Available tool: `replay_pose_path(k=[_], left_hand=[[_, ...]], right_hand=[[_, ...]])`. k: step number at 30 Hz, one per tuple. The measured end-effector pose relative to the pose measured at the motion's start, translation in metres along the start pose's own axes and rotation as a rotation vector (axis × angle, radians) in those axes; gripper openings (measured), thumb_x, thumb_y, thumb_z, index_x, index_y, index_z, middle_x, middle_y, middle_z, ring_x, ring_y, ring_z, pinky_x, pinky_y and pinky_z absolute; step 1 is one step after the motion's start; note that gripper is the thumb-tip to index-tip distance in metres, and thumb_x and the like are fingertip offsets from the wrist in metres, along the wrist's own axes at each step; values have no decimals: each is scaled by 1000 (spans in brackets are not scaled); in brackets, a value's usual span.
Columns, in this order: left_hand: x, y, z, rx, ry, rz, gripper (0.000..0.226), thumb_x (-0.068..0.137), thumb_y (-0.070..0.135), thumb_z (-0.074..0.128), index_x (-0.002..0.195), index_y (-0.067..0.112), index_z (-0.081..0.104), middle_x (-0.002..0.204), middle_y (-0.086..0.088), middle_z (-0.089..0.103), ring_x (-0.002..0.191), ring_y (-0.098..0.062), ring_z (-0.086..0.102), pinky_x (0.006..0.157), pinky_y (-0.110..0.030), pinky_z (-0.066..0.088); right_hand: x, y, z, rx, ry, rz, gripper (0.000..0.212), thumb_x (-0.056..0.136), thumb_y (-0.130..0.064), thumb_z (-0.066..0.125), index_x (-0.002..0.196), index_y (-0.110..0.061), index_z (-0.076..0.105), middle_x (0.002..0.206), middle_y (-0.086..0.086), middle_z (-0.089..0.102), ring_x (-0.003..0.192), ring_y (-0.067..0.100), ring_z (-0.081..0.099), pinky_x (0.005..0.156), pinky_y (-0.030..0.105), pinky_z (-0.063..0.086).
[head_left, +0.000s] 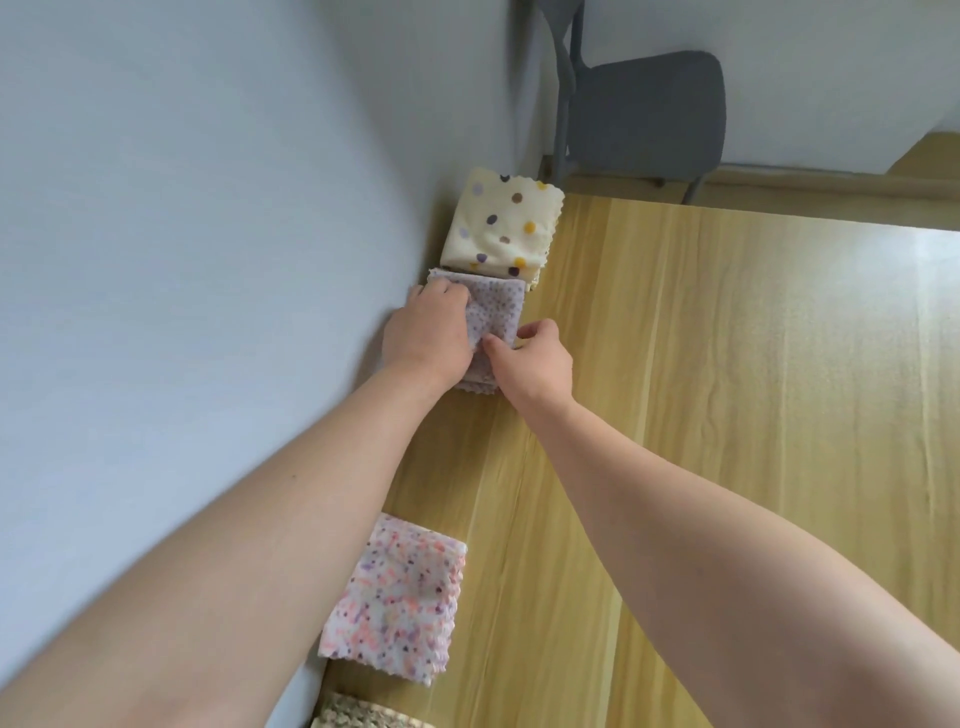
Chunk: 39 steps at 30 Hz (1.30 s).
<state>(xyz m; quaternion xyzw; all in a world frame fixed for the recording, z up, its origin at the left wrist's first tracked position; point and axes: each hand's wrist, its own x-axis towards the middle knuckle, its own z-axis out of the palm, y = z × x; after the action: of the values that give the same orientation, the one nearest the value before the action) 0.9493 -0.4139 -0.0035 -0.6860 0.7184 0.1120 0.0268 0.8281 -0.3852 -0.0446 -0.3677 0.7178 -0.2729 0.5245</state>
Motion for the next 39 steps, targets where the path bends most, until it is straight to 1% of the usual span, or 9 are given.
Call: replay_pose_path(k=[2, 7, 14, 18, 22, 27, 31, 35, 39], left_hand=[[-1, -5, 6, -32, -34, -2, 44, 96, 21, 59, 139, 16, 54, 142, -4, 53, 129, -27, 49, 100, -45, 49], [-16, -13, 11, -56, -89, 11, 47, 96, 20, 59, 142, 16, 52, 145, -4, 51, 131, -27, 49, 102, -44, 47], [-54, -16, 5, -12, -156, -3, 40, 92, 21, 61, 133, 18, 58, 137, -3, 55, 126, -26, 51, 92, -43, 49], [-72, -18, 3, -38, -184, -9, 47, 95, 19, 58, 141, 17, 51, 146, -2, 49, 134, -25, 46, 102, -44, 46], [-98, -19, -6, -145, -114, -14, 57, 96, 13, 55, 151, 16, 41, 159, -1, 35, 145, -23, 34, 117, -41, 35], [-181, -27, -3, -237, 22, -114, 38, 95, 5, 50, 130, 17, 56, 134, 2, 51, 125, -21, 48, 100, -38, 46], [-251, -37, 11, -193, -58, -143, 26, 97, 15, 50, 120, 21, 59, 126, 6, 54, 119, -16, 50, 90, -35, 49], [-282, -47, 29, -170, -164, -117, 52, 90, 26, 60, 141, 19, 52, 147, 3, 48, 140, -17, 39, 109, -37, 42], [-286, -49, 47, -127, -265, -41, 74, 95, 36, 57, 159, 14, 25, 166, -1, 24, 156, -19, 8, 127, -35, 12]], right_hand=[[-2, -3, 3, 16, -11, 59, 42, 89, -37, 70, 113, -19, 40, 93, -4, 57, 81, 18, 66, 58, 31, 54], [-11, -5, 4, 24, -105, 128, 45, 84, -27, 76, 117, -16, 47, 106, 4, 61, 92, 25, 68, 79, 43, 62], [-41, 21, 8, 7, -146, 169, 41, 79, -25, 75, 111, -17, 51, 102, 5, 67, 85, 22, 69, 74, 40, 61], [-56, 28, 10, -61, -156, 163, 45, 84, -33, 75, 117, -18, 48, 106, 4, 66, 89, 22, 68, 77, 40, 60], [-76, 22, -1, -158, -144, 86, 58, 92, -45, 67, 134, -16, 40, 108, 3, 64, 85, 18, 65, 61, 30, 49], [-119, 25, -14, -232, -151, 49, 53, 97, -47, 58, 136, -16, 38, 87, -1, 62, 69, 14, 60, 56, 29, 46], [-154, 44, -10, -306, -229, 66, 47, 97, -44, 56, 134, -19, 41, 93, 2, 64, 65, 15, 58, 57, 28, 45], [-178, 58, -4, -356, -276, 49, 43, 98, -41, 55, 133, -20, 43, 93, 1, 64, 61, 14, 58, 53, 26, 43], [-194, 59, -6, -376, -298, 18, 36, 99, -38, 55, 129, -20, 48, 93, -7, 63, 63, 12, 59, 56, 26, 46]])
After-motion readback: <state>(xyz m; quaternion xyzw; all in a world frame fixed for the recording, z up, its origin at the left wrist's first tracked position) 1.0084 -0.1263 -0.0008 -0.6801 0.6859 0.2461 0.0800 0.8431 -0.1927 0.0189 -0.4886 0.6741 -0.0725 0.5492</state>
